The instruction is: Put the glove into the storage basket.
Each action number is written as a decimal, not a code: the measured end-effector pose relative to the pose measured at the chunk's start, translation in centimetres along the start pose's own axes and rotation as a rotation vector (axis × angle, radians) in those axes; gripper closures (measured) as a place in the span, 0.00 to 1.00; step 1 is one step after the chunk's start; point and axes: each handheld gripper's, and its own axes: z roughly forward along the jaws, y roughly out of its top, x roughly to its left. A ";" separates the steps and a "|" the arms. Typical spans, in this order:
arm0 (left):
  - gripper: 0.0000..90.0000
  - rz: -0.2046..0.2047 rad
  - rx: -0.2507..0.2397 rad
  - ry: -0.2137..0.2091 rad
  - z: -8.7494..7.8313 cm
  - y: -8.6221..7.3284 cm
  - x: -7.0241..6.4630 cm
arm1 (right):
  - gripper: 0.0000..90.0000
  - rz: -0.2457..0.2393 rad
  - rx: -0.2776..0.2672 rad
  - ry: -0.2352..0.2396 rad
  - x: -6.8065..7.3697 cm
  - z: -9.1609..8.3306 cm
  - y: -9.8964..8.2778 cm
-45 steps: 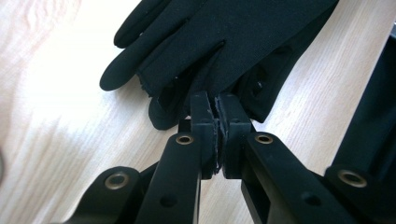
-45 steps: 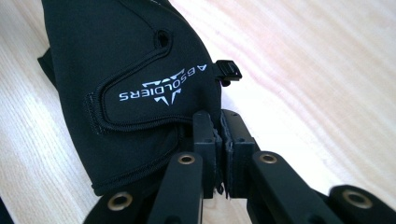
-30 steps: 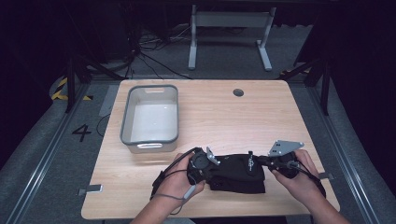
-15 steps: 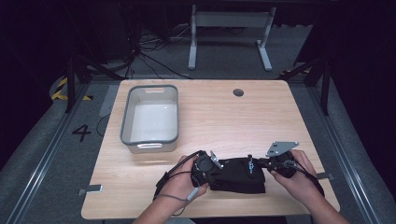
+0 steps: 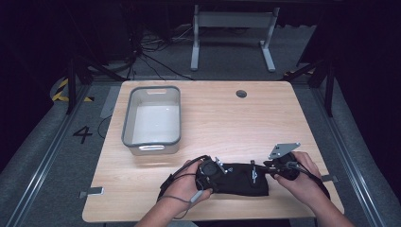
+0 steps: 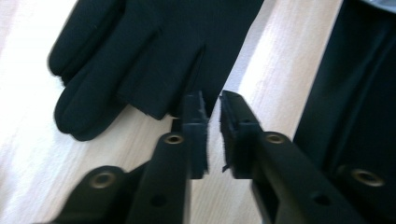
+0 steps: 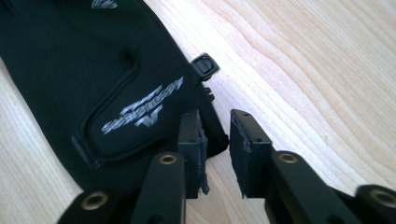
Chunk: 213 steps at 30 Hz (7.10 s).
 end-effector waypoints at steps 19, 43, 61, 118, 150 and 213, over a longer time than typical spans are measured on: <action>0.82 -0.158 -0.274 0.083 -3.3 -0.7 2.5 | 0.74 0.078 -0.108 0.018 -1.3 -2.1 -1.0; 0.75 -0.110 -0.319 0.055 -1.5 1.2 2.8 | 0.72 0.167 -0.101 0.126 -2.5 -2.5 -2.4; 0.60 0.079 -0.255 -0.048 2.2 5.7 1.8 | 0.68 0.211 -0.128 0.150 -3.7 -2.9 -3.1; 0.66 0.093 -0.137 0.161 6.4 5.8 0.7 | 0.62 0.214 -0.173 0.214 -3.2 -3.1 -2.8; 0.75 -0.135 -0.227 0.048 -3.2 3.0 2.4 | 0.63 0.239 -0.146 0.219 -3.7 -2.0 -3.3; 0.75 -0.490 -0.358 0.280 -16.5 -2.1 12.4 | 0.61 0.276 -0.082 0.250 -3.6 0.8 -3.1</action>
